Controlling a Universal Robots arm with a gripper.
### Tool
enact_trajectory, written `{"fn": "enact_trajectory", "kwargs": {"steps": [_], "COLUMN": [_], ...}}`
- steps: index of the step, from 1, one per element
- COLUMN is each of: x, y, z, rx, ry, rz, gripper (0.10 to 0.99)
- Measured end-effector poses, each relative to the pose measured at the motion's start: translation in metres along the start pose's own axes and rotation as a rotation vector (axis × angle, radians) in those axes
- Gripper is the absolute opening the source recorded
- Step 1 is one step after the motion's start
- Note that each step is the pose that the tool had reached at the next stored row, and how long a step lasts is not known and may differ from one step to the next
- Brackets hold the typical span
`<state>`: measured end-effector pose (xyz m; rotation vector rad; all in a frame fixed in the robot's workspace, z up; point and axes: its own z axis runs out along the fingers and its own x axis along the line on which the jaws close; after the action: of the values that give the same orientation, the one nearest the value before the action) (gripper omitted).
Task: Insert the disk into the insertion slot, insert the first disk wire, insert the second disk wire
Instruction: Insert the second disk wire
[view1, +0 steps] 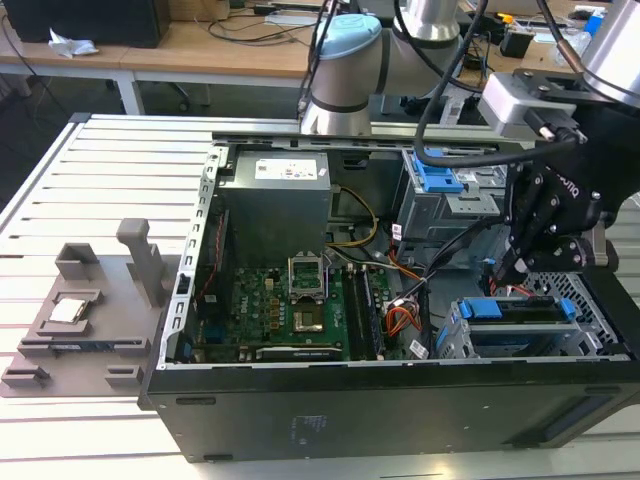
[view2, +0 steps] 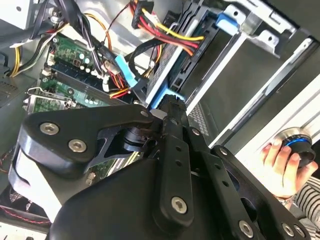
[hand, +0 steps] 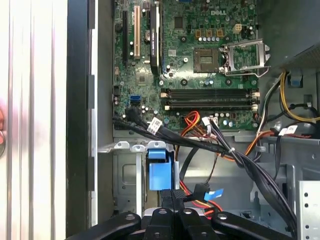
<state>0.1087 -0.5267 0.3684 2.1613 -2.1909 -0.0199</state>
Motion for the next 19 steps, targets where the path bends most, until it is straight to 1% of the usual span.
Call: {"fn": "enact_trajectory", "kwargs": {"steps": [2, 4, 5, 6, 7, 8, 9, 12, 14, 15, 16, 17, 18, 19], "x": [-0.0001, -0.0040, -0.0084, -0.0147, -0.0176, -0.0231, -0.0251, -0.0259, -0.0260, -0.0261, -0.0262, -0.0262, -0.0262, -0.0263], "y": [0.0065, 0.0089, 0.0090, 0.0091, 0.0092, 0.0092, 0.0092, 0.0092, 0.0092, 0.0092, 0.0092, 0.0092, 0.0093, 0.0092], "z": [0.0005, 0.0007, 0.0008, 0.0008, 0.0007, 0.0007, 0.0009, 0.0012, 0.0012, 0.0012, 0.0012, 0.0014, 0.0024, 0.0030], "rx": [0.000, 0.000, 0.000, 0.000, 0.000, 0.000, 0.000, 0.000, 0.000, 0.000, 0.000, 0.000, -0.002, -0.002], "ry": [-0.0001, 0.0000, 0.0000, -0.0001, 0.0000, -0.0001, -0.0001, -0.0001, 0.0000, -0.0001, 0.0000, -0.0001, -0.0023, -0.0036], "rz": [0.000, 0.000, 0.000, 0.000, 0.000, 0.000, 0.000, 0.000, 0.000, 0.000, 0.000, 0.003, 0.045, 0.066], "gripper": [0.106, 0.106, 0.106, 0.106, 0.106, 0.106, 0.106, 0.114, 0.235, 0.235, 0.302, 0.302, 0.302, 0.302]}}
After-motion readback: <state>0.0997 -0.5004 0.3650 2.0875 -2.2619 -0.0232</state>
